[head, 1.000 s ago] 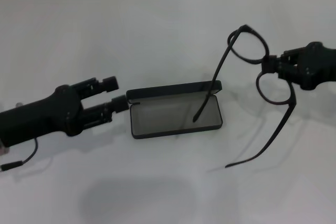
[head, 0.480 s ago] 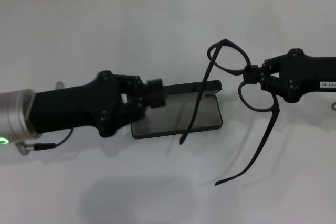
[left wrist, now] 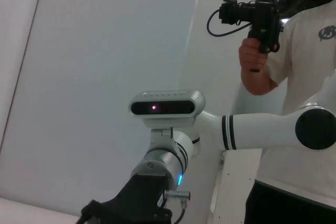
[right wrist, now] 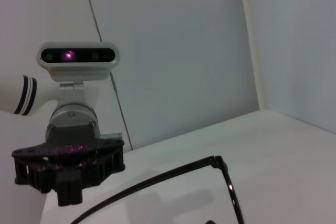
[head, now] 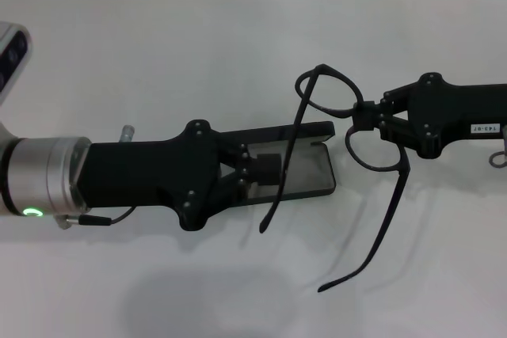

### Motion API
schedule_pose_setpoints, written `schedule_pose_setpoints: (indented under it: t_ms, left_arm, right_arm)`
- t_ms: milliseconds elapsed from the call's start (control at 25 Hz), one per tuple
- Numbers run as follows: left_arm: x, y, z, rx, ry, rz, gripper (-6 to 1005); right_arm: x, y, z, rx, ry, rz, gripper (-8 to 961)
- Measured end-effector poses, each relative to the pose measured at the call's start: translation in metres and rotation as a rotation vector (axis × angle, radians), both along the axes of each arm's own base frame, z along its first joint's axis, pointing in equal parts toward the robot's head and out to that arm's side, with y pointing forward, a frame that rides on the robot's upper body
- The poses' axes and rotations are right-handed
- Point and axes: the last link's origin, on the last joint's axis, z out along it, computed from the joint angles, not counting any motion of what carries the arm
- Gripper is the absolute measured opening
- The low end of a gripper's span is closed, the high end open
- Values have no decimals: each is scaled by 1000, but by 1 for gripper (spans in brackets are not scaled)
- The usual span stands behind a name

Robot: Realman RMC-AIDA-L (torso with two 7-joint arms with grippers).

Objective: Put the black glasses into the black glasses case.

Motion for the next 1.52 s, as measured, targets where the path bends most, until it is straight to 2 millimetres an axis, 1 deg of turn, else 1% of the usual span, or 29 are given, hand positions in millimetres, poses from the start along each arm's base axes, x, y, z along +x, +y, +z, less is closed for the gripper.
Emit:
schedule_pose_setpoints:
  t_ms: [160,560,1200,1520]
  left_arm:
    - [1,0,-2,-7,0,-6,-4]
    - [10,2,-8,-19,-4,-34,0]
    - [16,3,-19,0,-24,-65,1]
    - [17,5,-19,34,-51,-56,1]
  right_arm:
    - [-2,0,1,4,19,-1,66]
    - [-7,0,2,-1,53,10,66]
    - [-13,-13,1,-77,153,21,65]
    - [-12,-18,-1,-104,175,14,65]
